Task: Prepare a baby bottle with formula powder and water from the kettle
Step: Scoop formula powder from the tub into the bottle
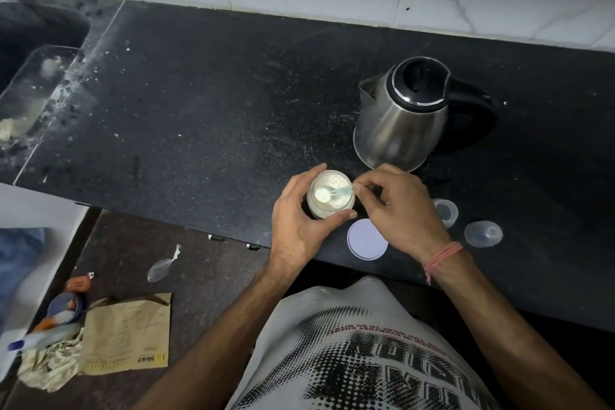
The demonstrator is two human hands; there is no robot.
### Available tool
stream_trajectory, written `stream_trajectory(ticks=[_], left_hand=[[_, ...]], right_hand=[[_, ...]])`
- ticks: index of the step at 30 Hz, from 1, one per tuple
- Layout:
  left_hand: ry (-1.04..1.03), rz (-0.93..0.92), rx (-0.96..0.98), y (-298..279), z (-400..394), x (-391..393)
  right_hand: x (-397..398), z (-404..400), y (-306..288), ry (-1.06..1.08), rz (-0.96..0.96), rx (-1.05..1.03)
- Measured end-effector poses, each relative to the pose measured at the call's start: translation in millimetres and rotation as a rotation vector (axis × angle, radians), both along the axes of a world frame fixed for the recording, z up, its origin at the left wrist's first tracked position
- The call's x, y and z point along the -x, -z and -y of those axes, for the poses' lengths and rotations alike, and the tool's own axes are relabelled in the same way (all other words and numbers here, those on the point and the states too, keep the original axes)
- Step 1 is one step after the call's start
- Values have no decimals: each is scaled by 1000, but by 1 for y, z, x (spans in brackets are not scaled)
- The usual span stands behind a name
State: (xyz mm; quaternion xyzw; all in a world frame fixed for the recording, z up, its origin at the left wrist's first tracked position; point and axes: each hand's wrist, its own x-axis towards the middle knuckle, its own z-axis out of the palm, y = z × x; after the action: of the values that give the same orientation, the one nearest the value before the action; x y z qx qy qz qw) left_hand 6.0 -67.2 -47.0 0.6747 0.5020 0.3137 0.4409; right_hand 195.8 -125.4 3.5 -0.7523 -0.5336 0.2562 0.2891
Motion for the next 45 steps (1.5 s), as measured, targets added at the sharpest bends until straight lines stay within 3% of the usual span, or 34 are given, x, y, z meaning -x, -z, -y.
stream_trajectory(ticks=[9,12,14,18,22,29,34,45], left_hand=[[122,-141,-98,-28,-9,-6],[128,-108,-152,-50,-6,-24],[138,-67,-190,-61,-4,-40],[224,-11,-224,-66,9,-69],[429,35,-127,-52,18,-95],[624,-204,-34,-10,15,-131],[621,-273,-13,5,15,-139],[587,-202,60,9,21,-136]], right_hand=[[-26,19,-1,305,-495,-15],[-47,36,-11,448,-675,-86],[-62,53,-17,519,-693,-141],[-86,94,-25,634,-621,-197],[-94,132,-26,689,-504,-173],[-83,151,-12,726,-452,-148],[-74,145,-1,640,-350,-118],[-74,151,1,270,260,-233]])
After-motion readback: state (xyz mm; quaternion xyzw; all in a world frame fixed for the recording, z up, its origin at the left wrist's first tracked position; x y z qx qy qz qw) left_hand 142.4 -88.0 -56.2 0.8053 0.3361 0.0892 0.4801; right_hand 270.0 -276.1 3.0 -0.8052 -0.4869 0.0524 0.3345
